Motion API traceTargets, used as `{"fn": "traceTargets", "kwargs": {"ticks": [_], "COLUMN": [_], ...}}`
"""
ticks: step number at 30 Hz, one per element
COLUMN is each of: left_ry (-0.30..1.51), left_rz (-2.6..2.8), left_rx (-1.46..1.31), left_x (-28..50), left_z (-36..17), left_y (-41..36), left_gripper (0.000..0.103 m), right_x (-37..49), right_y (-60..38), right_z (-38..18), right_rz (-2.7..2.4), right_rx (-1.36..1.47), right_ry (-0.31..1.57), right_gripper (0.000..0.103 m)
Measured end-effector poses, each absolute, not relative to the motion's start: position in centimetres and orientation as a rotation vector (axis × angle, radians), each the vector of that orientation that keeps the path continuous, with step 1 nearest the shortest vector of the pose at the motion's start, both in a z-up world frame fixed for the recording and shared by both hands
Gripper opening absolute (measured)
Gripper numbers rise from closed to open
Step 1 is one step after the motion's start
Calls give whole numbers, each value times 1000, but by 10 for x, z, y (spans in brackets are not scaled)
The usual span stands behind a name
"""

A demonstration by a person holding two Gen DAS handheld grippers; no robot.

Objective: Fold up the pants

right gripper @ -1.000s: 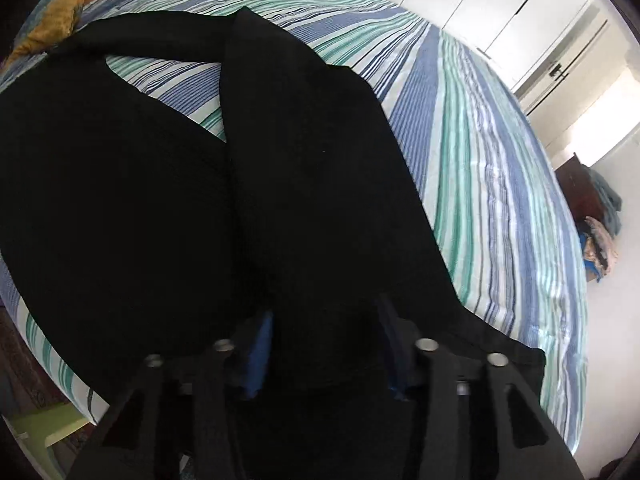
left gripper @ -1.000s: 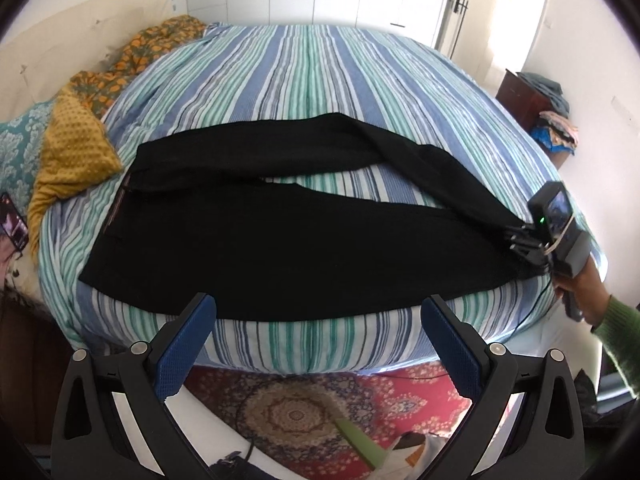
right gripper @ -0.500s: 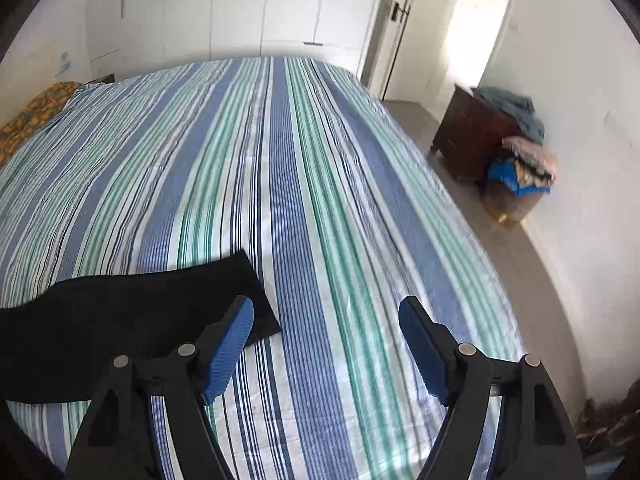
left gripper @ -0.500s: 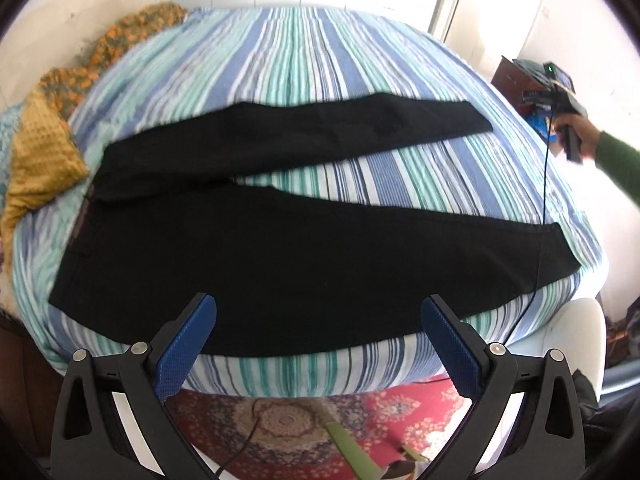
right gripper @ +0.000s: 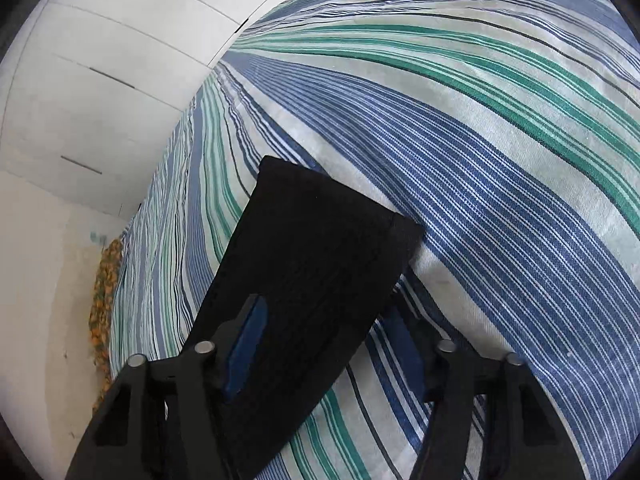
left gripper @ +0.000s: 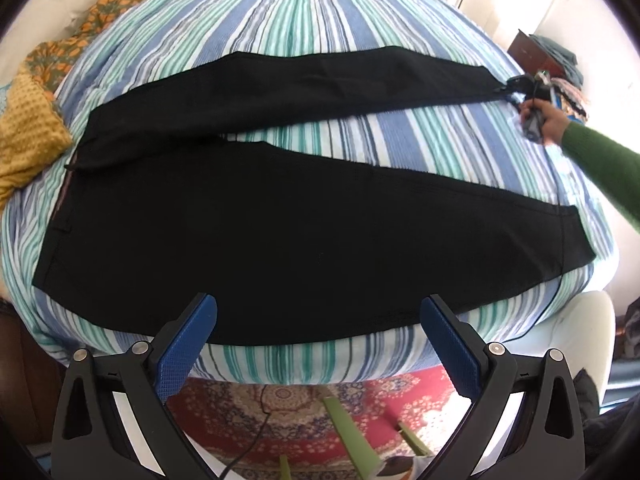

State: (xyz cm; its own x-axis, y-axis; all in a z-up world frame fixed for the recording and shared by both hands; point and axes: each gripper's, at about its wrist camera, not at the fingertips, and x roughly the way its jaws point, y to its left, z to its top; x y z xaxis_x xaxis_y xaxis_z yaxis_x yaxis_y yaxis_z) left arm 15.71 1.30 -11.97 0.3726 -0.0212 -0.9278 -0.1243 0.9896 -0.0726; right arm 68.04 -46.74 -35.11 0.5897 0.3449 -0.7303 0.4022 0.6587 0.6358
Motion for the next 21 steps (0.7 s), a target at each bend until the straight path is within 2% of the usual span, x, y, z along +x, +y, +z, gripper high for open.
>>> {"fn": "traceTargets", "kwargs": {"ticks": [3,5,6,7,8,9,11,14,18,21], "left_ry": [1197,1207,1198,1172,1145,1110,1028,951,1064,1072], "left_rz": [91,100,102,119,156,212,328,524,596,562], "left_rx": [-148,-192,-215,-231,-227,-211,-176,-108,-102,-109], "left_x": [164,177,186,201,214,231,269,324,360,354], "left_z": [-131,-139,-140,-141,-142,-142,-144,-169,-224,-242], "left_y": [26,44,56,72,87,104,141,192,228,231], "left_gripper": [102,102,102,102,102,102,102,102,102,102], "right_x": [667,650,641,634,624,617,606,599,608,608], "right_y": [-468,-470,-473,-477,-484,-482,-470,-425,-315,-197], "right_z": [-319,-319,-327,-332,-330,-323,-299,-273,-258,-259], "right_rz": [-68,-122,-154,-185,-227,-270,-342,-208,118,395], "right_rx": [688,600,606,609,572,509,353,266,189,120], "right_ry": [923,980,1015,1035,1034,1011,937,873,912,949], "right_gripper": [9,13,32,43,64,78,80,80,80,80]}}
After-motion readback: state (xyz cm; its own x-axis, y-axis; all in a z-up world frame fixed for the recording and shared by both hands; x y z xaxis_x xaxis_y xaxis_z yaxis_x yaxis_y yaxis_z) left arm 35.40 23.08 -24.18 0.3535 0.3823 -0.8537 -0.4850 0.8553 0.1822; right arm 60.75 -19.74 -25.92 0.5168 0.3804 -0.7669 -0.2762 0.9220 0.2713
